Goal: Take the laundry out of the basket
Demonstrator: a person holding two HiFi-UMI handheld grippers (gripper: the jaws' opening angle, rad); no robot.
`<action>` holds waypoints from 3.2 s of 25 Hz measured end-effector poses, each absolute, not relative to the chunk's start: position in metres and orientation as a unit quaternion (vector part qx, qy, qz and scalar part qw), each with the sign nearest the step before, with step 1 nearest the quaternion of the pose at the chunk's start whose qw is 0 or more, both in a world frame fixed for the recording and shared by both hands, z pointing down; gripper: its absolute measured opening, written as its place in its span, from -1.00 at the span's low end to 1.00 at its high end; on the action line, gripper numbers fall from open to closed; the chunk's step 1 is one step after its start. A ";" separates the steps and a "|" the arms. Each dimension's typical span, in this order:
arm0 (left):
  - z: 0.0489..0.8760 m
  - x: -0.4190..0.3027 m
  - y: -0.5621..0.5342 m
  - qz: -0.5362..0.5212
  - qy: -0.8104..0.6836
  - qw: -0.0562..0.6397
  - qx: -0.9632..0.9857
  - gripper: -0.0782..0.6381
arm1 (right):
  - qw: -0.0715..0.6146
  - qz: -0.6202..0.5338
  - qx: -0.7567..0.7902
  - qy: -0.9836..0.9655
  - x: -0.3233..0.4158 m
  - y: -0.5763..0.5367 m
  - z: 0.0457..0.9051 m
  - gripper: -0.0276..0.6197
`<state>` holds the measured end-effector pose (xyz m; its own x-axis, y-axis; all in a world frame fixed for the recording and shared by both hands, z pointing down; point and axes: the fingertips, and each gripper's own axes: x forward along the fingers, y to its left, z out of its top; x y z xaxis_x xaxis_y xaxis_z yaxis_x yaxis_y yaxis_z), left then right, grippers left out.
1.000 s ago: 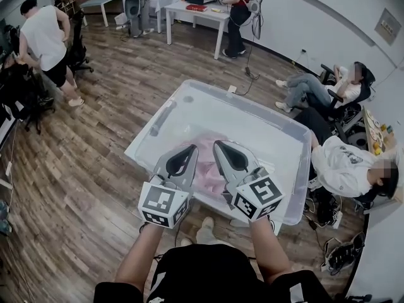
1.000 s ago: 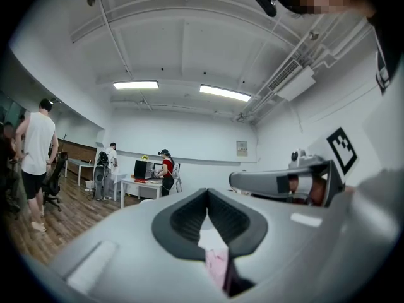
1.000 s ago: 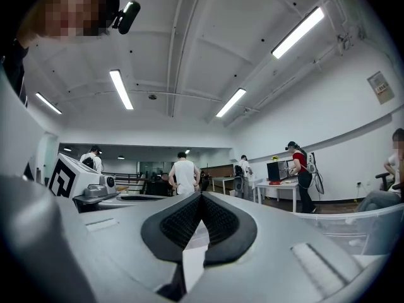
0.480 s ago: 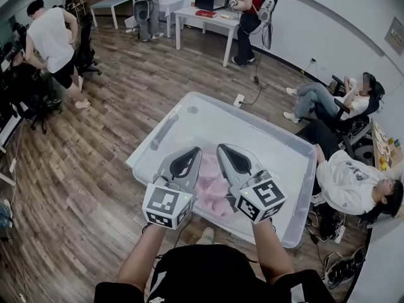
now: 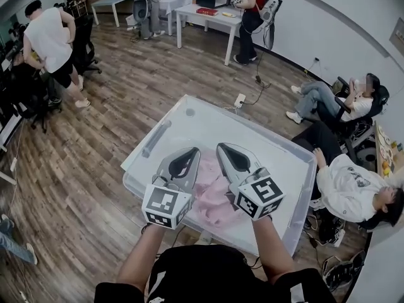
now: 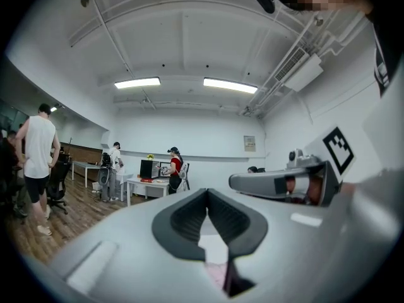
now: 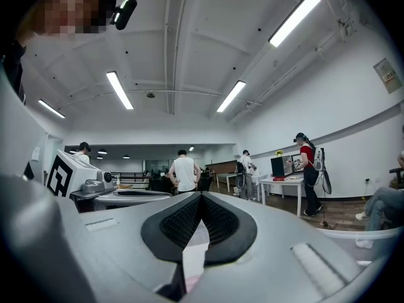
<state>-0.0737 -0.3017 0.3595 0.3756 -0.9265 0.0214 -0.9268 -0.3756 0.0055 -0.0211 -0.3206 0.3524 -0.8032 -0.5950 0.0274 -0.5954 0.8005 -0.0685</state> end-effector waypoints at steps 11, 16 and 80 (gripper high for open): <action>0.363 -0.059 -0.328 0.028 -0.575 0.006 0.818 -0.76 | 0.011 0.038 0.292 -0.956 -0.007 -0.350 0.358 -0.92; 0.367 -0.058 -0.328 0.033 -0.583 0.003 0.811 -0.76 | 0.016 0.051 0.286 -0.957 -0.002 -0.355 0.374 -0.92; 0.395 -0.116 -0.406 0.021 -0.460 0.050 0.886 -0.76 | 0.622 0.190 0.185 -0.736 0.004 -0.390 0.770 0.77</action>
